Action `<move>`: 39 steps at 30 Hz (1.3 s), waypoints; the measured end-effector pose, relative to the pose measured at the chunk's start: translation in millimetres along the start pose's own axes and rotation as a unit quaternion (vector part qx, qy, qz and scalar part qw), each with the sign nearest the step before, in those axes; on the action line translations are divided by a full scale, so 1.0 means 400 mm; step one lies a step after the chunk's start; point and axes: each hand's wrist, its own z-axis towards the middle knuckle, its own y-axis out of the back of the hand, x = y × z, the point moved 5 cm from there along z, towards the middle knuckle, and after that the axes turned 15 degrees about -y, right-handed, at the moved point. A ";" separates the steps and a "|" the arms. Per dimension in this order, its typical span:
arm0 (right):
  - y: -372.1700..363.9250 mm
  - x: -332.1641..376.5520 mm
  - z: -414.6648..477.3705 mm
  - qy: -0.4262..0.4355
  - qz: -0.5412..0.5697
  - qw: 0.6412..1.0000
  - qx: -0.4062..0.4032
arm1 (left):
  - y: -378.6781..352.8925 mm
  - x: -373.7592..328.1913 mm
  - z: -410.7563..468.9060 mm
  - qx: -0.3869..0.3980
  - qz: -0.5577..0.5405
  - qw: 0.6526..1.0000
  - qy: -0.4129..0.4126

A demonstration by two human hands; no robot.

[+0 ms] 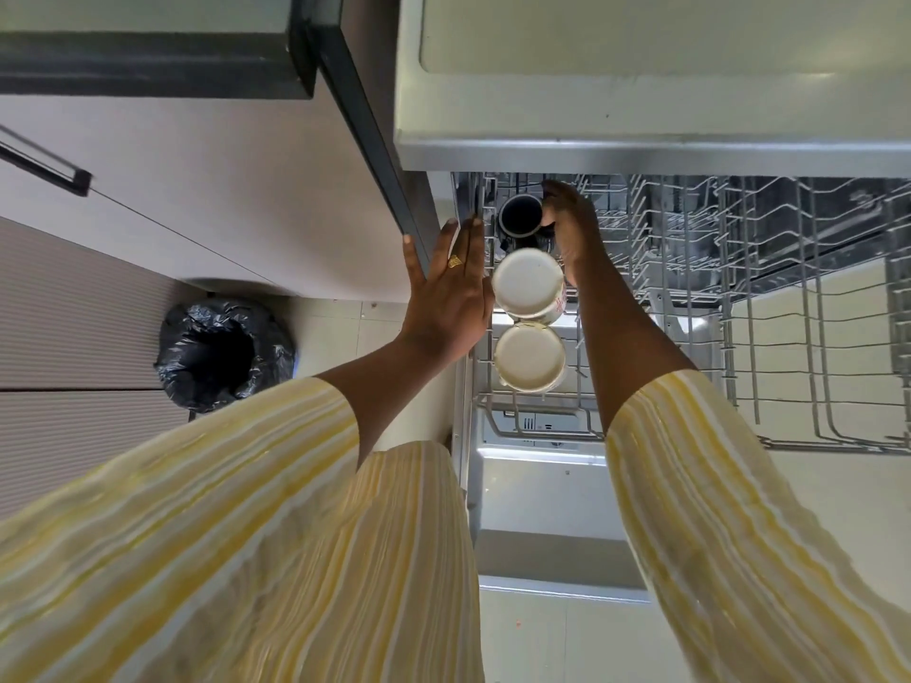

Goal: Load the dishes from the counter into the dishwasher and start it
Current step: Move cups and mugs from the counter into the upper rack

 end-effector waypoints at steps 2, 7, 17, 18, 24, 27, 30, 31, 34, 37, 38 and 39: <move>0.009 -0.015 -0.009 0.009 0.010 0.998 -0.059 | 0.008 -0.004 0.000 0.023 -0.011 1.000 0.005; 0.007 -0.051 -0.104 0.083 -0.120 0.977 -0.158 | 0.032 -0.009 -0.033 0.062 -0.003 0.998 -0.016; -0.171 -0.158 -0.390 0.263 -0.347 0.878 -0.200 | 0.113 0.056 -0.266 0.090 0.032 0.995 0.036; -0.202 -0.158 -0.411 0.291 -0.378 0.861 -0.178 | 0.122 0.074 -0.284 0.107 0.018 0.992 0.061; -0.367 -0.085 -0.531 0.388 -0.429 0.810 -0.098 | 0.206 0.176 -0.386 0.097 0.004 0.986 0.135; -0.443 -0.020 -0.569 0.429 -0.437 0.786 -0.084 | 0.258 0.230 -0.410 0.071 0.016 0.983 0.170; -0.518 0.045 -0.593 0.471 -0.445 0.759 -0.065 | 0.331 0.284 -0.426 0.046 0.005 0.976 0.212; -0.547 0.066 -0.600 0.484 -0.447 0.750 -0.056 | 0.356 0.308 -0.435 0.025 0.003 0.973 0.229; -0.640 0.125 -0.620 0.517 -0.448 0.728 -0.040 | 0.431 0.385 -0.473 -0.017 -0.017 0.956 0.291; -0.734 0.175 -0.644 0.556 -0.440 0.705 -0.026 | 0.481 0.473 -0.502 -0.035 0.001 0.948 0.315; -0.766 0.193 -0.651 0.570 -0.435 0.697 -0.019 | 0.497 0.506 -0.509 -0.043 0.006 0.946 0.322; -0.797 0.210 -0.656 0.582 -0.430 0.690 -0.013 | 0.512 0.538 -0.516 -0.051 0.011 0.944 0.325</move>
